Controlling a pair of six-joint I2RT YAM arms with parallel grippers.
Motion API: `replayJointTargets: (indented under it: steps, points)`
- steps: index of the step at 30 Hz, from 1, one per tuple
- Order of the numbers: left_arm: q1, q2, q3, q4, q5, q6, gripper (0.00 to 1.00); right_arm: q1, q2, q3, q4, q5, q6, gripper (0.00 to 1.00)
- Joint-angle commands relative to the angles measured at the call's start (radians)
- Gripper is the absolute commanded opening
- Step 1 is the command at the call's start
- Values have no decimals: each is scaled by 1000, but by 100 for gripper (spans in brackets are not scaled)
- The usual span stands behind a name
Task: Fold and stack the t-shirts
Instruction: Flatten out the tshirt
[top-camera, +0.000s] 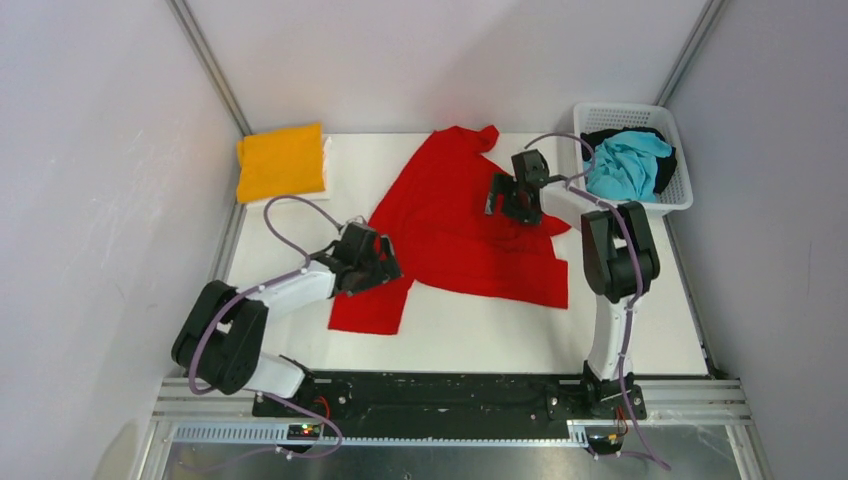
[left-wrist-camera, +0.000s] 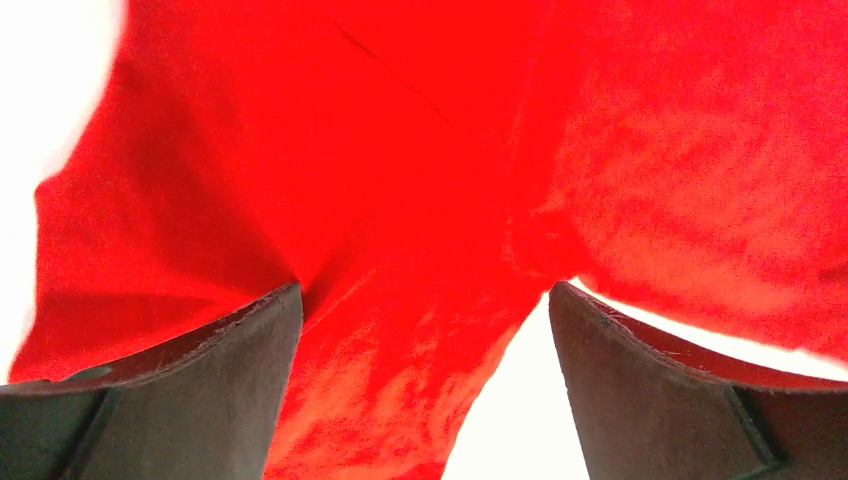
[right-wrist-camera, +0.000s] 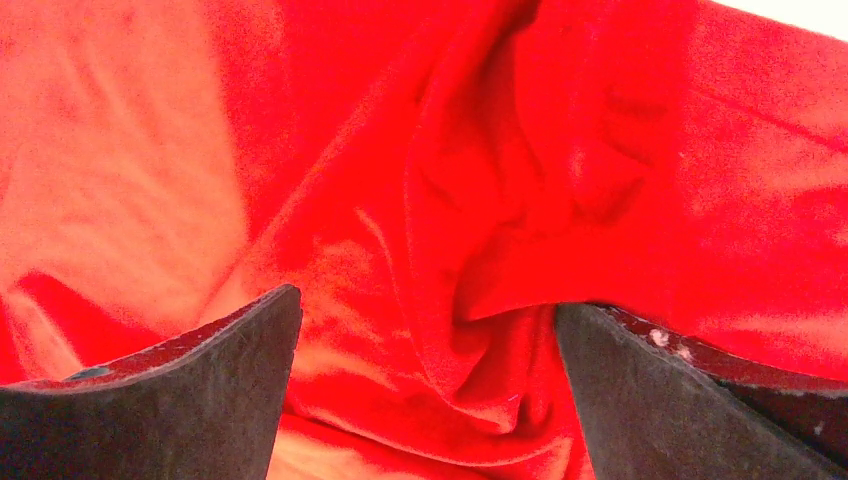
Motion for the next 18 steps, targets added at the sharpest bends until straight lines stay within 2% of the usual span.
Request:
replayJointTargets:
  steps: [1, 4, 7, 11, 14, 18]
  points:
    - [-85, -18, -34, -131, -3, -93, 98, -47, 74, 124, -92, -13, -43, 100]
    - [-88, -92, 10, -137, -46, -55, 98, -54, 8, 179, -128, 40, -62, 100]
    - [-87, -173, 64, -166, -85, -1, 98, -51, -184, 121, -110, 126, -51, 100]
    - [-88, -313, 60, -262, -210, -1, 98, -48, -498, -114, -21, 182, 1, 100]
    - [-87, -448, 9, -367, -284, -53, 98, -67, -690, -332, 52, 158, 68, 100]
    - [-87, -622, -109, -422, -259, -119, 98, -137, -929, -523, 95, 48, 108, 100]
